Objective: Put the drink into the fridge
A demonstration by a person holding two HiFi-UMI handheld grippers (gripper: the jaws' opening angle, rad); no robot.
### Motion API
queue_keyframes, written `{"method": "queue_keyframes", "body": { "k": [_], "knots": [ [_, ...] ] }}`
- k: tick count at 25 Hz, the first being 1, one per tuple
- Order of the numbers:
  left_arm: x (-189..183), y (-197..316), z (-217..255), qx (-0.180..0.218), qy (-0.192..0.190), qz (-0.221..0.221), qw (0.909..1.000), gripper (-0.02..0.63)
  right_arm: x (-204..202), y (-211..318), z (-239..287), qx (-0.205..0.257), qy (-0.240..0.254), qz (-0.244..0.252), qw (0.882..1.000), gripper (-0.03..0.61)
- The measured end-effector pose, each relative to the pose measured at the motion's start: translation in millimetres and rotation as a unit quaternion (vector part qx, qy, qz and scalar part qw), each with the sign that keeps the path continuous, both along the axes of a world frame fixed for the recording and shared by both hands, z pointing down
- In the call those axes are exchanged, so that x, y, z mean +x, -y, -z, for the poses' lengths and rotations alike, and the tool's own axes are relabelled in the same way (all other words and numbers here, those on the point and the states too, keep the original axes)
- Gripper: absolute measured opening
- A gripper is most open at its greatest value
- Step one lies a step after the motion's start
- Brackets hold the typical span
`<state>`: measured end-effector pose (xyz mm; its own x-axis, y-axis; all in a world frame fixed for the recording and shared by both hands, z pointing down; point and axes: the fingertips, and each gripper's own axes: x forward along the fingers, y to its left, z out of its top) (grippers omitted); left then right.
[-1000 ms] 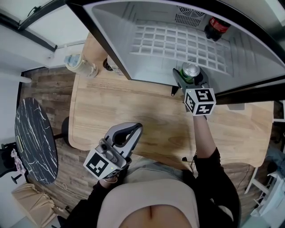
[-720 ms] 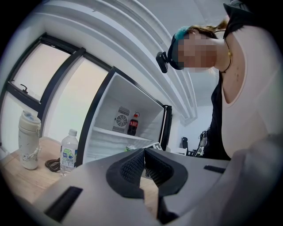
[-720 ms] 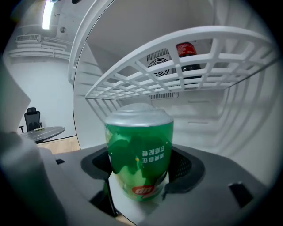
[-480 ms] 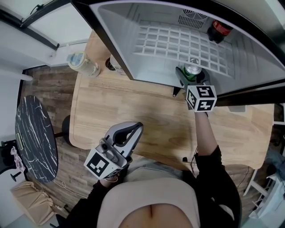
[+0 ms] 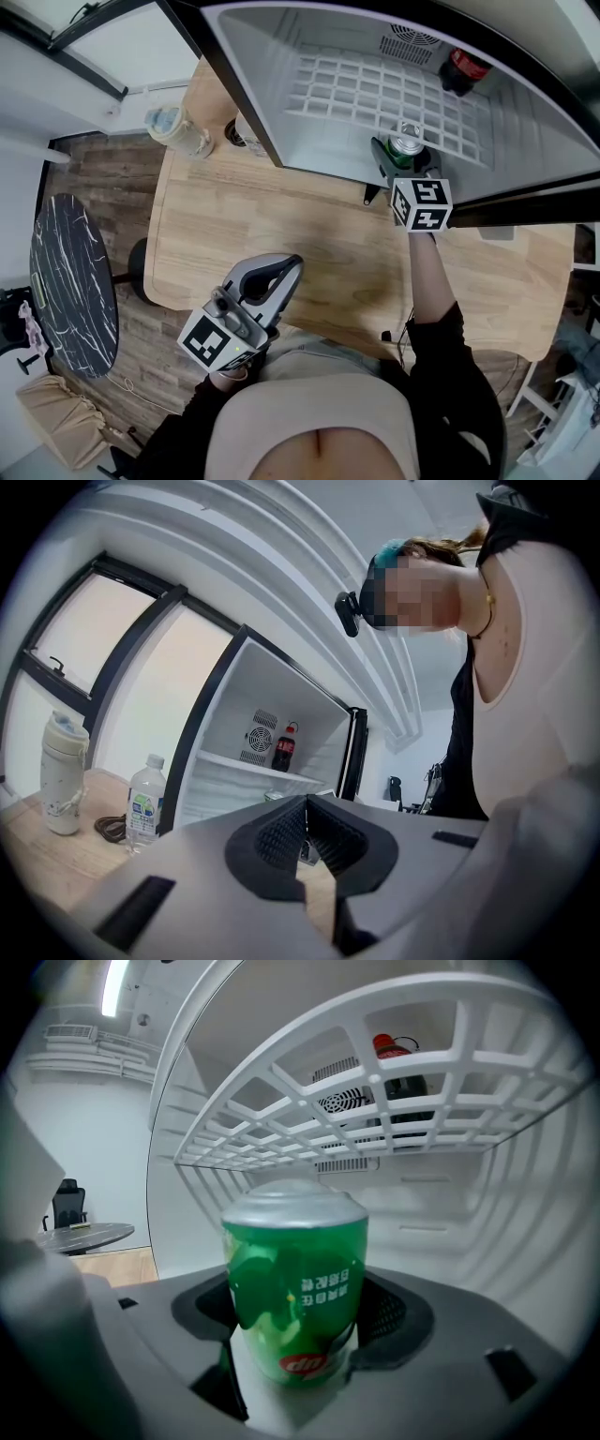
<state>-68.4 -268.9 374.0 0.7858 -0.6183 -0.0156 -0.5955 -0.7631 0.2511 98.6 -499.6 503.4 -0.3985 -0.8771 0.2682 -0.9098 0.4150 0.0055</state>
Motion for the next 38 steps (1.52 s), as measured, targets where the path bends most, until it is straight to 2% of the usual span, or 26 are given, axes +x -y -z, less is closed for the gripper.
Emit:
{"method": "queue_keyframes", "body": {
  "k": [14, 38],
  "knots": [
    [9, -5, 4, 0.008, 0.002, -0.003, 1.0000, 0.008, 0, 8, 0, 0.003, -0.003, 0.005, 1.000, 0.350],
    [10, -7, 7, 0.011, 0.000, -0.009, 0.9999, 0.008, 2, 29, -2, -0.026, 0.003, 0.005, 1.000, 0.350]
  ]
}}
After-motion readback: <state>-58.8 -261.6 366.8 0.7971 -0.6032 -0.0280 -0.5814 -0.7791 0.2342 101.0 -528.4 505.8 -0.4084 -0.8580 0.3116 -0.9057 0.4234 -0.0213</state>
